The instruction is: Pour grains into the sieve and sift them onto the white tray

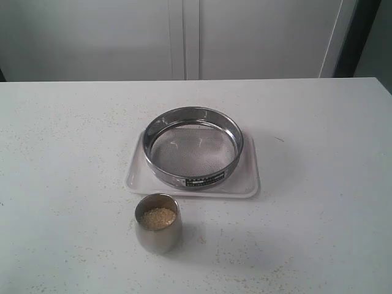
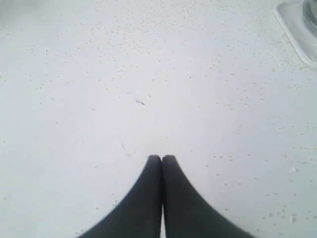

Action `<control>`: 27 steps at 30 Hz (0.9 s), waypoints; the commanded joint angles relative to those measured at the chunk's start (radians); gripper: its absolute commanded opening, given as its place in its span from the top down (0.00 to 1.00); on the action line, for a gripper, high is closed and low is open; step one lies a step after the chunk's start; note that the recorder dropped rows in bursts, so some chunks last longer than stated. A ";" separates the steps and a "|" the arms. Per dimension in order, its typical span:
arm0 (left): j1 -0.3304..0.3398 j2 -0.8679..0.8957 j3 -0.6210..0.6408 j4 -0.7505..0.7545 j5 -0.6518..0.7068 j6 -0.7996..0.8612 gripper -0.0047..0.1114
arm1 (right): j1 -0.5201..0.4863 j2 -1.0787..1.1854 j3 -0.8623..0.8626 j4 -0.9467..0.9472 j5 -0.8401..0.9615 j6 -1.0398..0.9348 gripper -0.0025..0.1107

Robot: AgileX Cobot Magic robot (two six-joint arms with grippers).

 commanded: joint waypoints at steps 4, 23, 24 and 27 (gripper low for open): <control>0.003 -0.004 0.004 -0.005 -0.005 -0.001 0.96 | -0.004 -0.006 0.007 -0.001 -0.014 0.004 0.98; 0.003 -0.004 0.004 -0.003 -0.248 -0.001 0.96 | -0.004 -0.006 0.007 -0.001 -0.014 0.004 0.98; 0.003 -0.004 0.004 -0.003 -0.298 -0.001 0.96 | -0.004 -0.006 0.007 -0.001 -0.014 0.004 0.98; 0.003 -0.004 0.004 -0.003 -0.447 -0.001 0.96 | -0.004 -0.006 0.007 -0.001 -0.014 0.004 0.98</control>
